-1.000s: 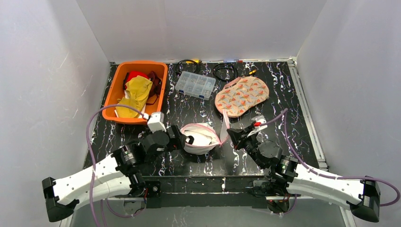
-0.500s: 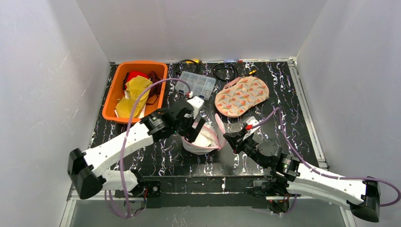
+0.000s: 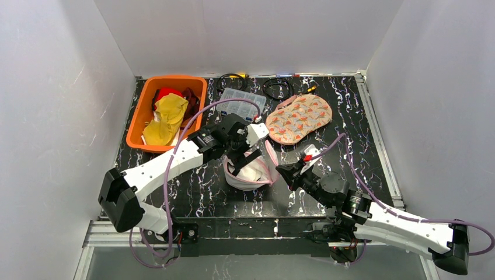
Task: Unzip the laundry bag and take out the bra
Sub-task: Open the laundry bag at the center of the board.
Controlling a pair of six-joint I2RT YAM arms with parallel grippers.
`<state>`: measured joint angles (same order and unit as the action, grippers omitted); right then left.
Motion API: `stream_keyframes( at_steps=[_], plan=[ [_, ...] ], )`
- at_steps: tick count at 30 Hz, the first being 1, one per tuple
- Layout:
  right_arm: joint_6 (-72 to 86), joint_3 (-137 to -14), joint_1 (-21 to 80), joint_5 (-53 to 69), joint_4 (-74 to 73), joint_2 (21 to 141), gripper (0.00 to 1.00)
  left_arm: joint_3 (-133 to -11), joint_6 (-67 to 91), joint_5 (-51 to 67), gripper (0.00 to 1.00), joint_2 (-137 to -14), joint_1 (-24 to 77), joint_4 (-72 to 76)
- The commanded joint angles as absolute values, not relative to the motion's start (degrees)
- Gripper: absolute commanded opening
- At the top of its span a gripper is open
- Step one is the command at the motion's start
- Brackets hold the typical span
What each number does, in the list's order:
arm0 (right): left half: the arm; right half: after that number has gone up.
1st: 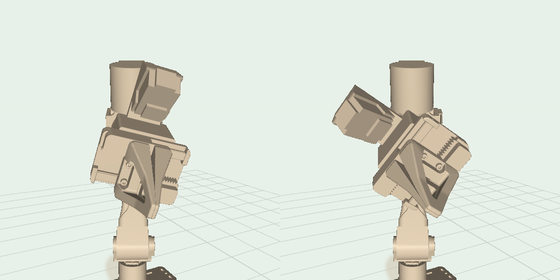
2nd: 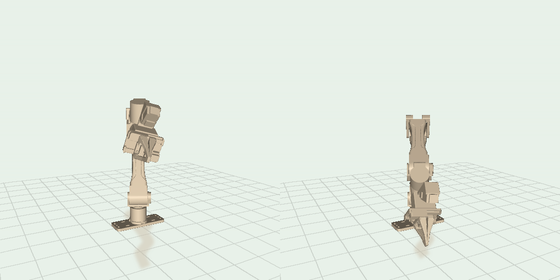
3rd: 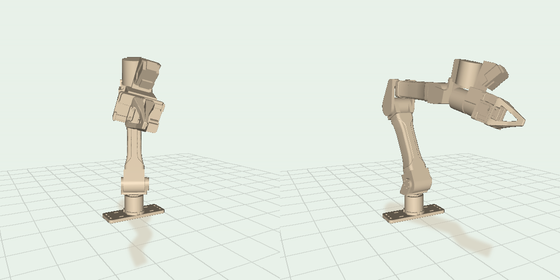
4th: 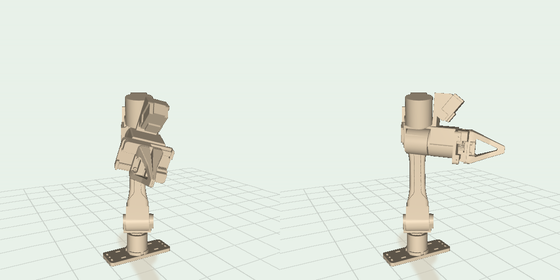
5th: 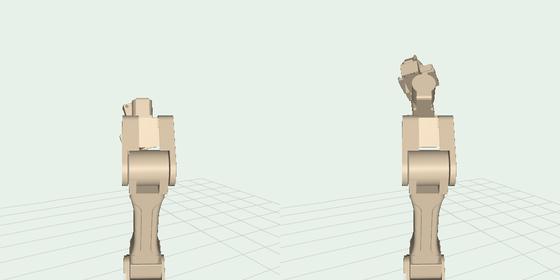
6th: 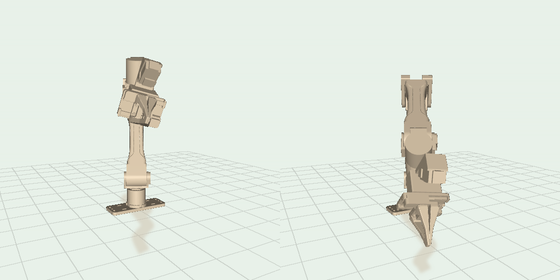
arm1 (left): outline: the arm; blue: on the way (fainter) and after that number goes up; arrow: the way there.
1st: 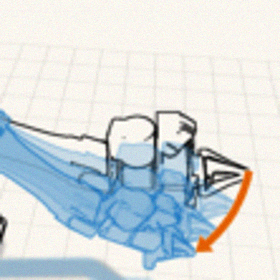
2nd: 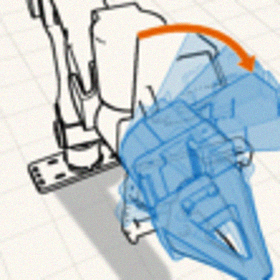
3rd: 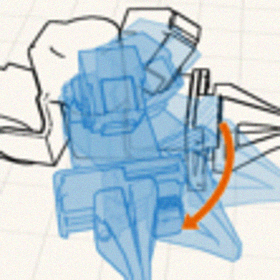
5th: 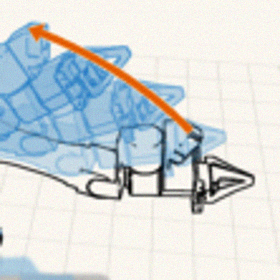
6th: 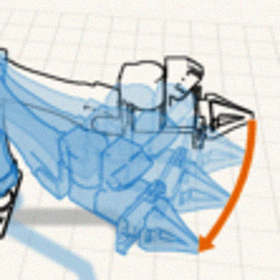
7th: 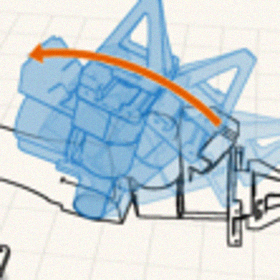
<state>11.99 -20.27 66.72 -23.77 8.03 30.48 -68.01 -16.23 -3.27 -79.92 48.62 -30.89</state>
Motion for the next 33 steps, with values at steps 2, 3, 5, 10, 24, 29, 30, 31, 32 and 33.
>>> stream_keyframes(
  at_steps=[2, 3, 5, 10, 24, 29, 30, 31, 32, 33],
  plan=[
    [12.0, -22.8, 66.6, -22.9, 8.5, 28.5, 0.01, -69.8, -22.8, 3.7, 0.85, -83.2, 47.1, -28.6],
    [12.1, -22.8, 66.6, -22.9, 8.3, 28.4, 0.01, -70.1, -23.0, 4.4, 0.83, -83.8, 47.0, -29.0],
    [12.3, -23.0, 66.6, -22.7, 7.8, 28.1, 0.01, -71.1, -23.1, 6.1, 0.77, -85.4, 46.5, -30.2],
    [13.1, -22.9, 66.6, -22.1, 7.3, 27.0, 0.01, -71.5, -22.6, 7.4, 0.38, -87.5, 46.3, -31.1],
    [20.2, -26.7, 66.5, -28.1, 2.4, 22.2, 0.7, -79.1, -9.5, -11.5, 0.0, -79.0, 47.2, -39.9],
    [25.6, -29.9, 66.6, -33.7, -1.6, 23.9, 0.88, -88.9, -4.7, -23.4, 0.0, -79.3, 51.7, -50.0],
    [26.5, -30.7, 66.5, -34.5, -2.6, 24.6, 0.89, -90.3, -4.1, -24.9, 0.0, -79.4, 52.8, -51.1],
    [26.9, -31.2, 66.6, -35.2, -2.9, 25.2, 0.89, -91.6, -3.6, -26.1, 0.0, -79.6, 53.9, -52.0],
    [27.4, -31.6, 66.6, -35.5, -3.1, 25.6, 0.9, -92.9, -2.4, -27.0, 0.0, -79.7, 54.7, -52.6],
    [28.3, -32.0, 66.6, -37.0, -3.6, 26.1, 0.9, -94.2, -1.4, -27.3, 0.0, -79.9, 55.4, -53.2]
  ],
)
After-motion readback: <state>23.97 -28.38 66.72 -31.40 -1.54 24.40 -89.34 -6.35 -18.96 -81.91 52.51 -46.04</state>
